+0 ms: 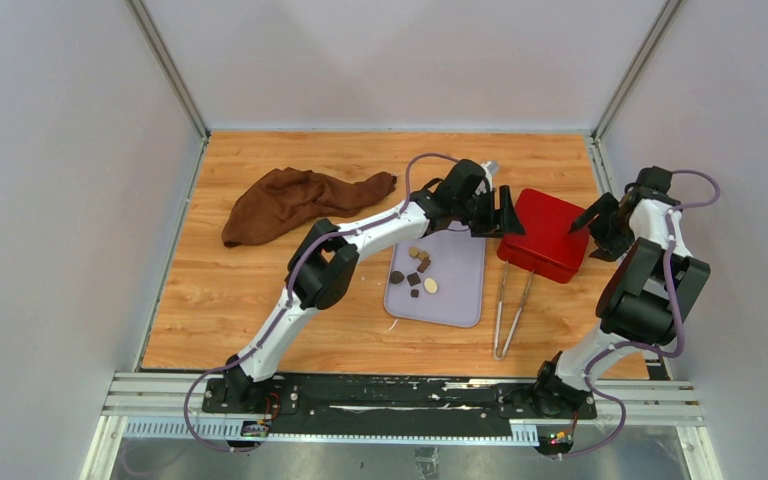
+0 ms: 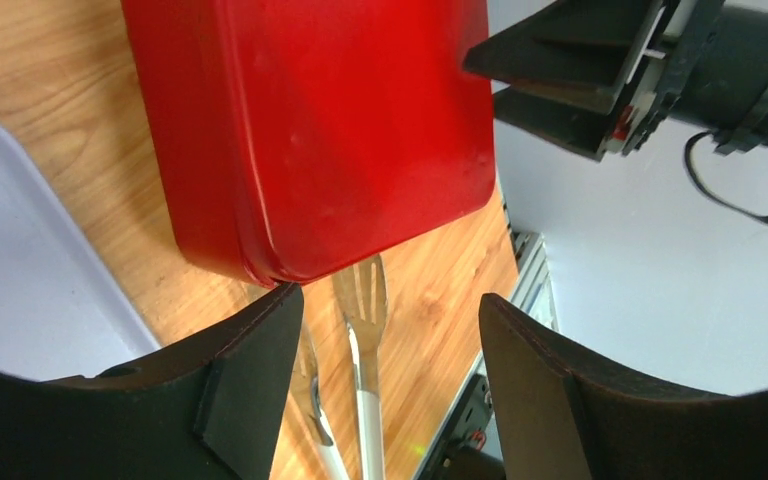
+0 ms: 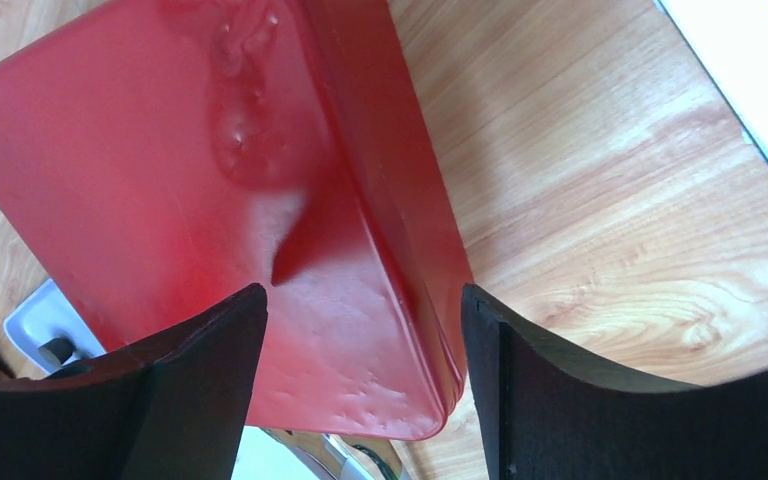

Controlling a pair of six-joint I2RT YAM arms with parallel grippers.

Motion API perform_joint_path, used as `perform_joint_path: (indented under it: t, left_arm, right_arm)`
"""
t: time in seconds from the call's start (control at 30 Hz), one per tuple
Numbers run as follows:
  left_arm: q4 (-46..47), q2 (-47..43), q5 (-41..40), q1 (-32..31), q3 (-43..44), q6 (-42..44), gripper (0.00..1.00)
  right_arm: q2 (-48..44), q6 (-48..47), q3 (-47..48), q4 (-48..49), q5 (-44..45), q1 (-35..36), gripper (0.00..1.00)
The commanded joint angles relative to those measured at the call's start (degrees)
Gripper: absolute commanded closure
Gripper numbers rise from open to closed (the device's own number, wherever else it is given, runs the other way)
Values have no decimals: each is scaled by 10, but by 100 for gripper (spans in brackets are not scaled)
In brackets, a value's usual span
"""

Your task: Pack the chocolate

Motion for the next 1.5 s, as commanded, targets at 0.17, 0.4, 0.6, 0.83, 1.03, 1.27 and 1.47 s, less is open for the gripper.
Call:
perform_joint_path:
  t: [0.17, 0.4, 0.6, 0.83, 1.03, 1.27, 1.47]
  left_arm:
    - [-21, 75, -42, 3, 115, 0, 37]
    - [-10, 65, -36, 2, 71, 4, 48]
    - [-6, 58, -18, 1, 44, 6, 62]
    - [-12, 34, -9, 2, 1, 13, 68]
    - [-14, 23, 7, 2, -27, 17, 69]
    - [-23, 28, 28, 1, -26, 26, 68]
    - [-28, 31, 39, -1, -24, 30, 68]
  right_arm:
    - [-9, 15, -37, 16, -31, -17, 34]
    - [-12, 12, -51, 17, -24, -26, 42]
    - [-15, 13, -61, 18, -20, -28, 50]
    - [-24, 10, -67, 18, -16, -28, 55]
    - [-28, 9, -73, 14, 3, -28, 56]
    - [-33, 3, -69, 3, 24, -28, 30]
    - [-58, -4, -21, -11, 66, -4, 27]
